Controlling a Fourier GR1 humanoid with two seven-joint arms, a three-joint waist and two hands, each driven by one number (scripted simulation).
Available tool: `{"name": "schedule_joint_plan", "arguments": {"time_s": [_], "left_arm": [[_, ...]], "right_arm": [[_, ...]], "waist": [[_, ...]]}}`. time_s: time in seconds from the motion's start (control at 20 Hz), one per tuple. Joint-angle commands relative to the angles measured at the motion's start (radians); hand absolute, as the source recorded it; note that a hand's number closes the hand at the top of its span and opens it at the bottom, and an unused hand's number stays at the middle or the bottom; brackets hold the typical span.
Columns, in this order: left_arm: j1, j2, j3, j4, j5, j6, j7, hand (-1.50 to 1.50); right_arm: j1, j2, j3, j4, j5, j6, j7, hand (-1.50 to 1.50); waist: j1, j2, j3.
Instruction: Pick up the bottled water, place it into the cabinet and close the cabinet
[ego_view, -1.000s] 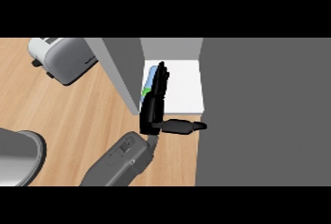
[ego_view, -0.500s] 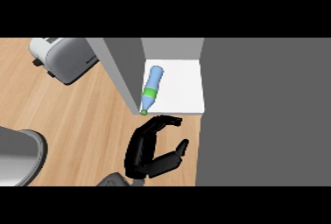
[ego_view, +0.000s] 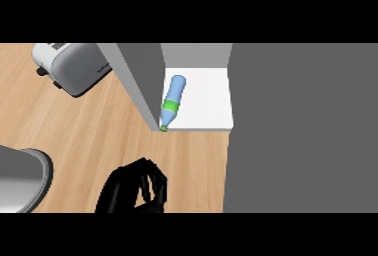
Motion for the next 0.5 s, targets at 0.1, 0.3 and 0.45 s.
{"name": "schedule_joint_plan", "arguments": {"time_s": [0.1,0.3,0.45], "left_arm": [[0.089,0.149,0.089,-0.088,0.048,-0.07,-0.002,1.5],[0.13,0.24,0.183,-0.135,0.106,-0.134,-0.017,1.5],[0.197,0.278,0.222,-0.18,0.166,-0.207,-0.05,-1.5]], "right_arm": [[0.051,-0.051,0.042,-0.232,0.078,0.062,0.077,1.5],[0.066,0.002,0.092,-0.277,0.131,0.115,0.034,1.5],[0.032,0.026,0.108,-0.289,0.152,0.081,0.03,1.5]], "waist": [[-0.003,-0.001,-0.002],[-0.02,-0.008,-0.002],[-0.005,-0.01,-0.005]]}}
